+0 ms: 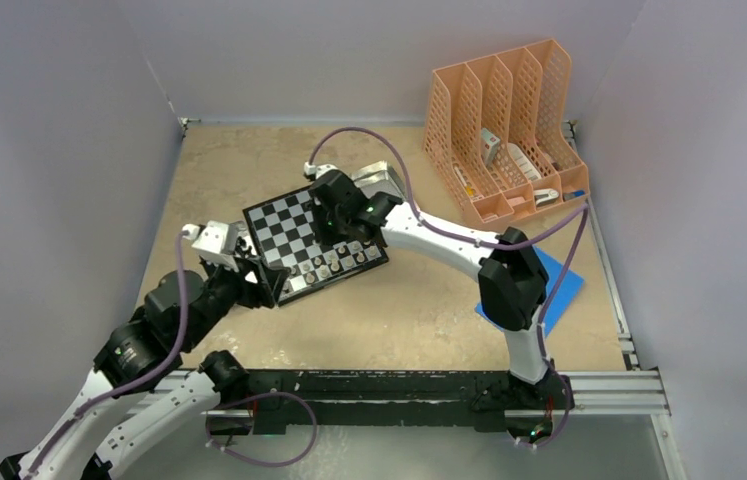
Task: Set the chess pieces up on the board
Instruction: Place the chess piece on the chessboard.
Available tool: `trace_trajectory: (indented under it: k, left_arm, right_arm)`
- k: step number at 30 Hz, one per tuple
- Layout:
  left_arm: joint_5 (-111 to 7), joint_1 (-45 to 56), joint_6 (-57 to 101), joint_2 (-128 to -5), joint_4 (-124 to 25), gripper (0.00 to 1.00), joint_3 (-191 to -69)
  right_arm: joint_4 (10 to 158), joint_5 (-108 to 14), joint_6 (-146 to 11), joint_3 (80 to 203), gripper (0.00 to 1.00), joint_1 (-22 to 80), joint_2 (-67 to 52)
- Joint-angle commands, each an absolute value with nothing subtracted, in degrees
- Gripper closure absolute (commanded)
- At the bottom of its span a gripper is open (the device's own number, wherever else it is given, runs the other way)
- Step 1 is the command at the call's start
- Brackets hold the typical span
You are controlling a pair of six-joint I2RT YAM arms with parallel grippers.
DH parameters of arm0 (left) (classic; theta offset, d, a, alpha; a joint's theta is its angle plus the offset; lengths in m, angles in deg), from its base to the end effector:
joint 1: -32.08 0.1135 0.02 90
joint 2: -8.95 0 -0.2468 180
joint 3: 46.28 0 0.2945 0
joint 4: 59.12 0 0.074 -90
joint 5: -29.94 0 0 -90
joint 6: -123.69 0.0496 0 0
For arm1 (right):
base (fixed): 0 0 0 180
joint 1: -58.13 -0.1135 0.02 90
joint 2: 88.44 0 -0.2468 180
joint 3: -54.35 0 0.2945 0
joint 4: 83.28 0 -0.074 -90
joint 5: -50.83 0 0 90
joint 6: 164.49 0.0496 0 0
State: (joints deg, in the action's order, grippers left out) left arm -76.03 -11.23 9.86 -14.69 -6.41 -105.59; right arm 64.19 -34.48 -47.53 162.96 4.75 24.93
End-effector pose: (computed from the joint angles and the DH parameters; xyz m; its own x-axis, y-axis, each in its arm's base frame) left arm 0.1181 -0.0926 0.3485 -0.3842 -0.1717 -0.9072 0.3420 0.8862 -0.3125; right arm 0.3072 0.4066 0.2408 -0.6672 -0.1402 -0.7316 -0.5146 0.7969 0.3165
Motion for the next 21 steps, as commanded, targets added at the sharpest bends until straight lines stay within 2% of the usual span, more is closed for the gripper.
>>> trace_trajectory:
  k: [1,11,21]
  left_arm:
    - [-78.9,-11.5,5.2,-14.6,-7.0,0.3,-112.6]
    - [-77.3,-11.5,1.6,-16.0,-5.4,0.3,-119.8]
    - [-77.6,-11.5,-0.5,-15.2,-6.1,0.3,-119.2]
  right_arm:
    - [64.0,-35.0,-49.0,168.6,0.93,1.6,26.0]
    - [59.4,-30.9,-48.2,175.9,0.93,-4.7,33.9]
    - [56.6,-27.0,-47.8,177.2,0.92,-6.5,36.1]
